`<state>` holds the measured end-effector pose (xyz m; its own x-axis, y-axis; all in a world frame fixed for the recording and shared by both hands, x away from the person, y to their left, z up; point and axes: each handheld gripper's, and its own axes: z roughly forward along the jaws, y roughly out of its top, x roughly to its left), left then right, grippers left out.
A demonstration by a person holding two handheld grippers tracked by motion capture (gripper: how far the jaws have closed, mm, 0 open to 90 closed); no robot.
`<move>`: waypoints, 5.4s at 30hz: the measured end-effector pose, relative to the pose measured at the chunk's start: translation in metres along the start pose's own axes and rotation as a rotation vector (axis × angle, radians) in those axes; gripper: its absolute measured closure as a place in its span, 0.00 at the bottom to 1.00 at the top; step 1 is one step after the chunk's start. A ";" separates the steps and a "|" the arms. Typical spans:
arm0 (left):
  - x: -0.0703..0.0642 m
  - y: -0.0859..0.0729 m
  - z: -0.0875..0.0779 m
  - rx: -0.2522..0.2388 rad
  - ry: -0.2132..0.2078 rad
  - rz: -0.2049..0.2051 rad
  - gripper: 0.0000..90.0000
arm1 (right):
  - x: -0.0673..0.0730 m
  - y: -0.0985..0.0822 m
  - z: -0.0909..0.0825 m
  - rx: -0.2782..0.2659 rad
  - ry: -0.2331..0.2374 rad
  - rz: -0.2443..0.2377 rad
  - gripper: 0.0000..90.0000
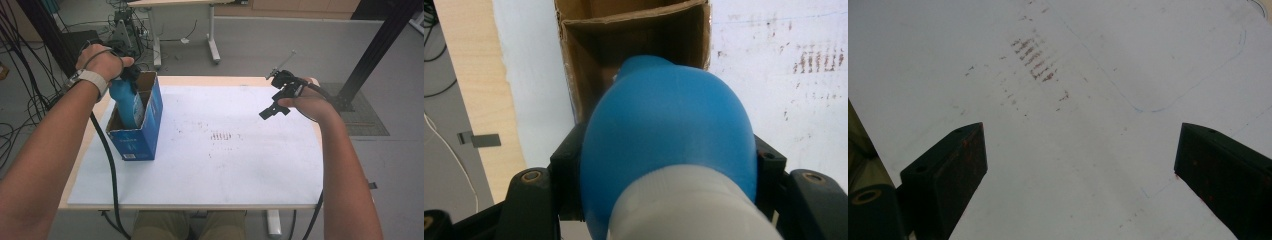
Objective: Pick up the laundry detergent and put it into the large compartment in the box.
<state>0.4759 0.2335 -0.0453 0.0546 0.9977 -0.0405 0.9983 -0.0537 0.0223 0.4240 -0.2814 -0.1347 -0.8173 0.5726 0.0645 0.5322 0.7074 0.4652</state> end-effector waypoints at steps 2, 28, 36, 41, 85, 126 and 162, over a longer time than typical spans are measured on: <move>0.000 0.000 0.003 0.002 0.004 0.001 0.41 | 0.000 0.000 0.000 0.000 0.000 0.004 0.07; 0.000 -0.002 0.026 -0.017 0.006 0.002 0.41 | 0.001 -0.002 0.000 0.000 0.001 0.007 0.07; 0.002 -0.001 0.036 -0.015 0.002 0.003 0.41 | 0.000 -0.002 0.001 0.001 0.002 0.006 0.07; 0.002 -0.001 0.041 -0.012 0.005 0.014 0.41 | 0.000 -0.003 0.001 0.005 0.002 0.009 0.07; -0.003 0.001 0.068 -0.012 0.020 0.027 0.41 | -0.004 -0.004 0.006 0.008 0.009 0.017 0.07; -0.002 0.004 0.090 0.010 0.028 0.036 0.42 | -0.006 -0.007 0.009 0.007 0.015 0.024 0.07; -0.001 0.003 0.096 0.007 0.027 0.032 0.41 | -0.005 -0.003 0.007 0.010 0.011 0.022 0.07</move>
<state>0.4805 0.2288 -0.1407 0.0860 0.9962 -0.0131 0.9962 -0.0857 0.0165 0.4280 -0.2833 -0.1428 -0.8078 0.5834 0.0847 0.5523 0.6987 0.4548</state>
